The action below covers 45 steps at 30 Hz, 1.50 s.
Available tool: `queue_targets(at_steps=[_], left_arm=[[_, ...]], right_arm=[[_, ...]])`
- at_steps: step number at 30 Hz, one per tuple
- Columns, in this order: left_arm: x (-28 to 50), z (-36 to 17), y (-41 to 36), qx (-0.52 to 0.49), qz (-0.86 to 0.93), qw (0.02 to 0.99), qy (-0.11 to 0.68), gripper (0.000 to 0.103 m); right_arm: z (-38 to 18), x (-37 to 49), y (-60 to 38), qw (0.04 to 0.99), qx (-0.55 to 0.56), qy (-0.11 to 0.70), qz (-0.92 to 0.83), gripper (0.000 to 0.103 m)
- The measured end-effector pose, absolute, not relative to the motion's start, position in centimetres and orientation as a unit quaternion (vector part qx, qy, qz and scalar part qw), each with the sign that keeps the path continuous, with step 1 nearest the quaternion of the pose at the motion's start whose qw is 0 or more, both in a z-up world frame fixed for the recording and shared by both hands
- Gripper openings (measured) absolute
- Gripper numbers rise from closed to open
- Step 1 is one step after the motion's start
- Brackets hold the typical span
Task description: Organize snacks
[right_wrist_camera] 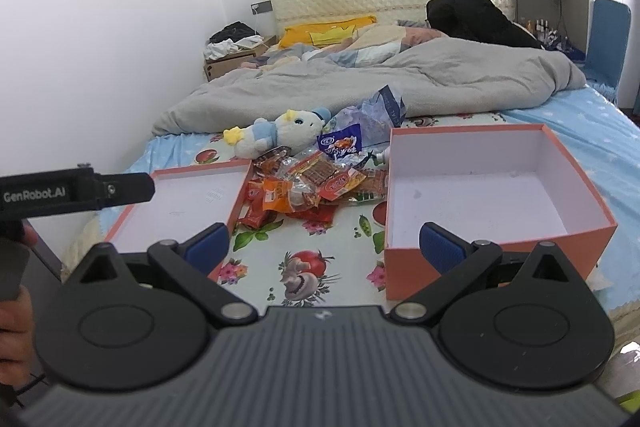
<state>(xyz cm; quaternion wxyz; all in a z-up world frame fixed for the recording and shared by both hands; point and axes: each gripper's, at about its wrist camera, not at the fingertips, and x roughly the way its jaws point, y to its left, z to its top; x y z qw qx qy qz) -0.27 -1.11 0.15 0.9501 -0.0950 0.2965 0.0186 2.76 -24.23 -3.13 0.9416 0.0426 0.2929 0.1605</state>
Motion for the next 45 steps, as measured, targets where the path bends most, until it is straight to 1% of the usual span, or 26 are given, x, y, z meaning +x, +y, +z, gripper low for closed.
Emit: queue_targets(at_steps=[12,22,24,33,34,35,37,45], left_arm=[[0.1,-0.4,-1.1,-0.088,0.02,0.948,0.304,0.103],[0.4,-1.7,-0.3,-0.095,0.026,0.944,0.316,0.103],[0.7,-2.1,0.2,-0.104,0.024,0.94,0.324,0.103],[0.8,-4.3,1.2,-0.119,0.033,0.934,0.337,0.103],[0.9,-4.7,1.4,-0.12,0.033,0.932,0.341,0.103],[1.0,-5.0,1.5,-0.121,0.032,0.93,0.346,0.103],[1.2,-5.4,1.7,-0.121,0.03,0.929,0.35,0.103],[1.6,-6.6,2.6,-0.126,0.036,0.926,0.354,0.103]], right_arm=[[-3.3,2.4,-25.0,0.943,0.055,0.281,0.169,0.103],[-4.5,2.6,-24.6,0.939,0.056,0.301,0.157,0.103],[-5.0,2.9,-24.8,0.935,0.067,0.312,0.157,0.098],[-6.1,2.3,-24.7,0.937,0.057,0.301,0.169,0.098],[-6.1,2.3,-24.7,0.936,0.055,0.301,0.173,0.096],[-6.2,2.4,-24.7,0.936,0.055,0.301,0.176,0.09],[-6.3,2.4,-24.6,0.935,0.055,0.3,0.181,0.086],[-7.1,2.8,-23.8,0.938,0.045,0.291,0.181,0.086]])
